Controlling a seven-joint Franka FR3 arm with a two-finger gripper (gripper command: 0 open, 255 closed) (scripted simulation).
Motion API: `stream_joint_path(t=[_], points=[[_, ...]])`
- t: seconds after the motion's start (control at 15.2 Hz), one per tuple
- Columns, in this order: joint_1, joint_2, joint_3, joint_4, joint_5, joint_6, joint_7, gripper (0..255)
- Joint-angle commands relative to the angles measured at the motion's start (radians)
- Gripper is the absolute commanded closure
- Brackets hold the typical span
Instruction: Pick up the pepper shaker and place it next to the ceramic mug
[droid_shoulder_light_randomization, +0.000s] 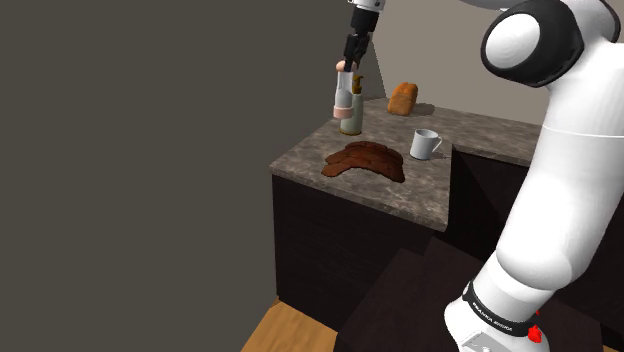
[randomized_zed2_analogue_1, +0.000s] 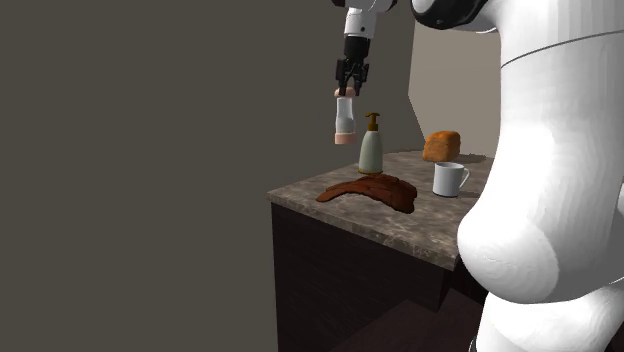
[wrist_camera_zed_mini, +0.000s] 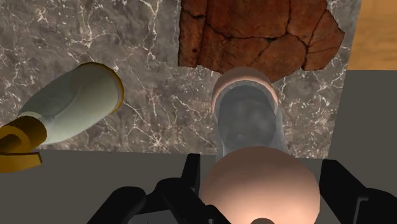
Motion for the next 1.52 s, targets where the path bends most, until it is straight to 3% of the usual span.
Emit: stream_joint_path(t=[0.0,0.79,1.45], points=[[-0.030,-0.014,-0.018,-0.009,0.007,-0.009,-0.048,255],[-0.221,0.046,-0.119,0.075,0.075,-0.072,-0.319,255],[-0.198,-0.019,-0.115,-0.153,0.054,0.094,-0.330,255]])
